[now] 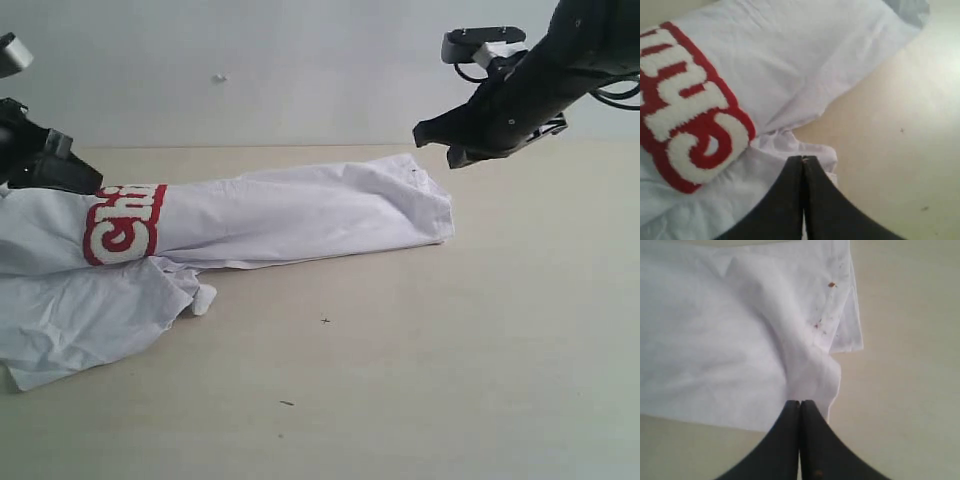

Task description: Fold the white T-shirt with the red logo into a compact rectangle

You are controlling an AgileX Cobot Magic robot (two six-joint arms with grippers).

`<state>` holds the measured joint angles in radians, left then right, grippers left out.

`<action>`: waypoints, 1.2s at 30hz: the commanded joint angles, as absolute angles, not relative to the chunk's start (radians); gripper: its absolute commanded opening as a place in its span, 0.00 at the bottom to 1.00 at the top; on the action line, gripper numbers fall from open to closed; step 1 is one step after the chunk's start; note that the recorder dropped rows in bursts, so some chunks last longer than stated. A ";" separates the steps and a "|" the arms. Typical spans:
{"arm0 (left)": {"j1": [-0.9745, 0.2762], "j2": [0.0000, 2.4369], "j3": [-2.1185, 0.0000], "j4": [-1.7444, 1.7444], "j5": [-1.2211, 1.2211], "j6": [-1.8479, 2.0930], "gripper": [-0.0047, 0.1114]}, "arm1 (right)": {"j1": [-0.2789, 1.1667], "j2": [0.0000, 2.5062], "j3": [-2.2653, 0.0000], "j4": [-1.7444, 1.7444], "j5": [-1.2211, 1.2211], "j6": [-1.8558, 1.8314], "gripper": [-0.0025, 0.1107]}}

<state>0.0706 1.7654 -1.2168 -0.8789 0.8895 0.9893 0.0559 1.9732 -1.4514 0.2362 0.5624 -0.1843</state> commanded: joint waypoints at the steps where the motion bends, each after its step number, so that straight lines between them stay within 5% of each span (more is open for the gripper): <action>1: 0.070 1.791 -1.184 -0.875 0.685 0.906 0.04 | 0.057 2.087 -1.525 0.304 0.467 -0.182 0.02; 7: 0.073 1.912 -1.217 -0.866 0.554 0.876 0.04 | 0.057 2.252 -1.759 0.317 0.518 -0.182 0.02; 20: 0.082 2.189 -1.481 -0.665 0.766 0.716 0.04 | 0.057 2.632 -2.195 0.325 0.831 -0.192 0.02; 30: 0.082 2.120 -1.481 -0.577 0.777 0.668 0.04 | 0.057 2.624 -2.162 0.209 1.102 -0.190 0.02; 36: 0.082 2.001 -1.481 -0.708 0.794 0.748 0.04 | 0.057 2.355 -1.686 0.216 0.865 -0.201 0.02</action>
<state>0.0770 2.0351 -1.4748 -0.6716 0.7812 0.7330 0.0577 2.4312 -1.8782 0.2660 0.8789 -0.1898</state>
